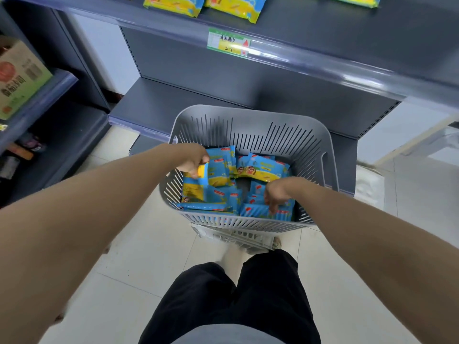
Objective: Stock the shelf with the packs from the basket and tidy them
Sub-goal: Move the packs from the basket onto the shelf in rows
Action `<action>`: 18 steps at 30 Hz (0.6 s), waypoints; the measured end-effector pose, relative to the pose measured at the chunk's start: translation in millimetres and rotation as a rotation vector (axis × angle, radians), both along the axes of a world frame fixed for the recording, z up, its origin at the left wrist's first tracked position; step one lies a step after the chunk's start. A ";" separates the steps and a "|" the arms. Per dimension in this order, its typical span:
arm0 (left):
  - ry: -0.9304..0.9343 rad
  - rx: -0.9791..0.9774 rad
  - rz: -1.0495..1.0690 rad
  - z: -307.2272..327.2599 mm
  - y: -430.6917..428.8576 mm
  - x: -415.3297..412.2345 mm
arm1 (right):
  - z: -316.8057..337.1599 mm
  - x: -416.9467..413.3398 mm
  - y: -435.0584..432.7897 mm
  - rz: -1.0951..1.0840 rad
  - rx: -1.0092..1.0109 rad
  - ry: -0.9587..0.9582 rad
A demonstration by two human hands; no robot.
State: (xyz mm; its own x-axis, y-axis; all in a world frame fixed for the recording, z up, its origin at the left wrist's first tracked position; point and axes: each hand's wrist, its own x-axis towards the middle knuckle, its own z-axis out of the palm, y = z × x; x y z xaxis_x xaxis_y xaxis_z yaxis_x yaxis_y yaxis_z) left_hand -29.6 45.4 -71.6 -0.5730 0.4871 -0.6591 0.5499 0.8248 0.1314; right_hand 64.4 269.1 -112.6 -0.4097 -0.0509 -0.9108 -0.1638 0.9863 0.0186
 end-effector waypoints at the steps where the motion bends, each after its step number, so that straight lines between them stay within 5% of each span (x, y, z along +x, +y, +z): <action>1: -0.029 0.049 0.038 2.2 1.0 -2.1 | 3.9 1.5 -2.5 0.018 -0.006 -0.007; 6: -0.109 0.265 0.123 18.7 16.0 -14.0 | 41.0 -11.2 5.1 0.003 -0.048 0.093; 11: -0.018 0.418 0.133 73.5 45.7 -27.5 | 129.5 -42.4 31.8 -0.079 -0.095 0.437; 18: -0.126 0.800 0.271 171.0 80.8 -53.4 | 258.4 -82.7 99.5 -0.339 -0.157 0.768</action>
State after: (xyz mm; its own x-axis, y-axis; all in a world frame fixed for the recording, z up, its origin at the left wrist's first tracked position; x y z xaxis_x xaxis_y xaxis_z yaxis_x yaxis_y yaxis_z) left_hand -83.0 126.2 99.3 -0.6824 0.6899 -0.2416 0.2892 0.5583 0.7776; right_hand -18.3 368.6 145.8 -0.9264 0.0833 -0.3671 0.1426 0.9802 -0.1373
